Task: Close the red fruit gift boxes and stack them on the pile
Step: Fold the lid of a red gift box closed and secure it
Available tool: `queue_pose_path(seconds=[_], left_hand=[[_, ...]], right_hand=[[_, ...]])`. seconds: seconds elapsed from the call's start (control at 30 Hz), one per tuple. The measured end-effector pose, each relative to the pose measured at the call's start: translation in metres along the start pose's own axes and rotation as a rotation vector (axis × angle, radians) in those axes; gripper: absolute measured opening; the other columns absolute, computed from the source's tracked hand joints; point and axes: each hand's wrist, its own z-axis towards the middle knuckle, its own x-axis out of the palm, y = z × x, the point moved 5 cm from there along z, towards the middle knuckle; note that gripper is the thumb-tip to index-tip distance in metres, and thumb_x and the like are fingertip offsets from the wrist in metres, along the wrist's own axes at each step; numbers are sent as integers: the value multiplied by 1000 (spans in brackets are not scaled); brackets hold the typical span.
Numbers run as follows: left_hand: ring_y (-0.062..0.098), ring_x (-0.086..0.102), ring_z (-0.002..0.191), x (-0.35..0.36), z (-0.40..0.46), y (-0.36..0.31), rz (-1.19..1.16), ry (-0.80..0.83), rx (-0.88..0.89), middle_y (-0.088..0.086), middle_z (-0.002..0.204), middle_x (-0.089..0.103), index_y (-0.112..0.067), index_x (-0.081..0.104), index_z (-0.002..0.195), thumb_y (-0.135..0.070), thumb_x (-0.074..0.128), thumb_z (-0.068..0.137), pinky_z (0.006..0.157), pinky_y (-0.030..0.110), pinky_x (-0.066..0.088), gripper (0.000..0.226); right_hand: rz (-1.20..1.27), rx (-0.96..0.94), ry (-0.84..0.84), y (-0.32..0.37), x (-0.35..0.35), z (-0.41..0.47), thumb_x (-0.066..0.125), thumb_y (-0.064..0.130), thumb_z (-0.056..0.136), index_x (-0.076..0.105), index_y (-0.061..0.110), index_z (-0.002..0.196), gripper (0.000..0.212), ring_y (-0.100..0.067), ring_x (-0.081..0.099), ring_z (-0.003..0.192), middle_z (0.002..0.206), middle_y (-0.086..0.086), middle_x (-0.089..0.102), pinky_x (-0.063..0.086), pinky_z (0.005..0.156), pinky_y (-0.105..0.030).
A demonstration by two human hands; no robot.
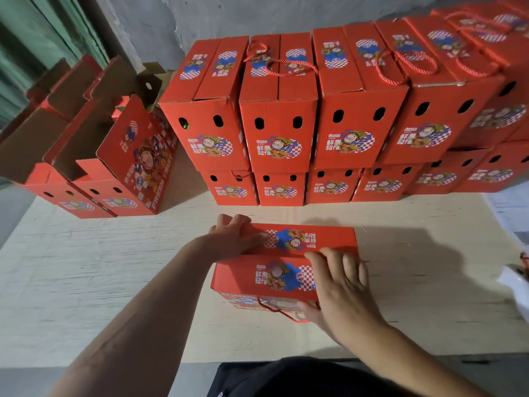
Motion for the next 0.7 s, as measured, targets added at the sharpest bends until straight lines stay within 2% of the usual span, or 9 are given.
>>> queue_pose_path(seconds=[0.13,0.23,0.3,0.33,0.4,0.43,0.57,0.63,0.7], left_hand=[[37,34,142,3,1,-1,47,-58,17,5,151,31,-45,39,147,-98,42,70,116,52,33,93],[30,33,140,3,-3,-4,65,-327,112,-3,148,41,-40,55,139,-86,47,85,117,50,26,71],[27,44,122,1,-16,-14,143,-553,312,-8,131,56,-35,68,123,-69,47,97,105,46,32,47],[27,51,108,4,-24,-20,200,-618,418,-8,116,63,-31,71,111,-63,44,100,95,43,36,44],[28,59,83,14,-40,-28,223,-662,580,-4,90,67,-20,67,89,-53,41,102,74,39,41,44],[30,60,76,19,-49,-30,217,-678,604,-2,83,66,-19,62,83,-49,43,104,67,38,43,42],[33,64,69,30,-71,-36,182,-773,391,-1,74,66,-20,57,74,-39,62,101,53,32,37,34],[36,68,75,36,-76,-44,214,-729,276,2,80,71,-18,61,80,-45,55,103,55,33,40,36],[36,70,88,43,-72,-51,303,-597,207,5,94,73,-20,62,95,-54,39,106,64,36,46,43]], right_hand=[[-32,-19,-5,-1,2,4,82,68,59,60,13,131,93,-33,56,102,124,-9,57,47,89,-50],[-56,-20,-24,-1,6,6,81,73,56,60,12,129,97,-33,54,99,121,-9,59,43,89,-51],[-42,-20,-36,-2,8,8,78,76,55,57,14,128,98,-31,51,99,120,-6,58,38,89,-50],[-29,-24,-33,-4,9,10,75,79,57,57,15,128,97,-30,50,98,120,-5,56,37,88,-49],[0,-38,-14,-9,12,14,68,86,59,56,19,126,96,-27,51,98,118,-1,53,36,88,-46],[15,-53,-2,-14,14,18,65,89,58,56,21,125,96,-26,51,98,118,1,52,36,88,-45],[23,-225,49,-39,12,49,66,93,51,54,25,128,103,-26,51,102,118,3,51,38,91,-43],[-7,-271,124,-56,9,66,71,87,49,50,33,138,106,-29,46,115,129,1,47,34,102,-43],[25,-131,212,-74,8,72,83,68,56,28,50,155,114,-36,25,140,157,-4,26,21,116,-50]])
